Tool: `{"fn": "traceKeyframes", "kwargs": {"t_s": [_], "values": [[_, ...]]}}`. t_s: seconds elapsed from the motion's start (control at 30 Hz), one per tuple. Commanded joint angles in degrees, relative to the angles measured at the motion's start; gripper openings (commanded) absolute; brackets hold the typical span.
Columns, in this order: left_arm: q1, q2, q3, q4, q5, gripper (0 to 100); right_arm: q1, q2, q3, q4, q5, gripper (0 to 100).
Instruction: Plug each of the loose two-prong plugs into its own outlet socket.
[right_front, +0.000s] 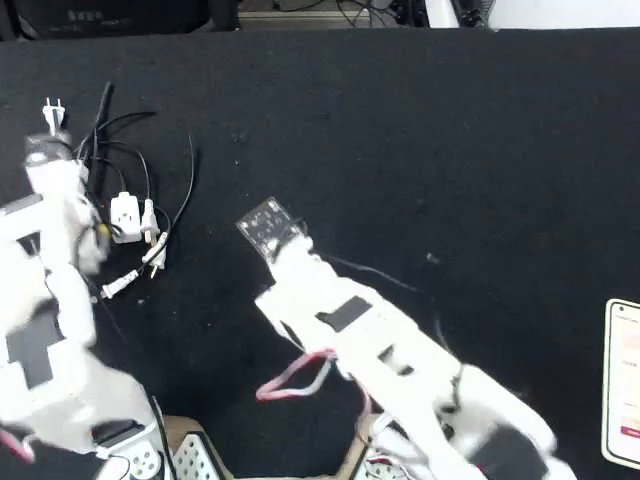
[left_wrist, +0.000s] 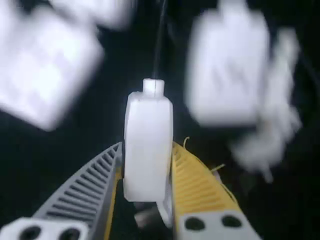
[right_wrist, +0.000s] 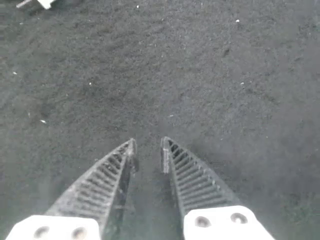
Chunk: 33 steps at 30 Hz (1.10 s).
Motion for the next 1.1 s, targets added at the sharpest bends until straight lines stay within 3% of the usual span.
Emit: {"fn": "traceKeyframes", "kwargs": {"t_s": [0.0,0.57,0.77,1.07], "values": [[0.8,-9.3,0.3,1.0,-0.2,3,-0.4,-2.5,-0.1,0.1,0.0,7.8],[1.6,-8.8,0.5,3.9,-0.2,3,-0.4,-2.5,-0.1,0.1,0.0,7.8],[10.7,-9.3,-0.3,11.7,-0.2,3,-0.4,-2.5,-0.1,0.1,0.0,7.8],[20.8,-8.8,0.3,12.7,-0.1,3,-0.4,-2.6,0.0,0.2,0.0,7.8]]}}
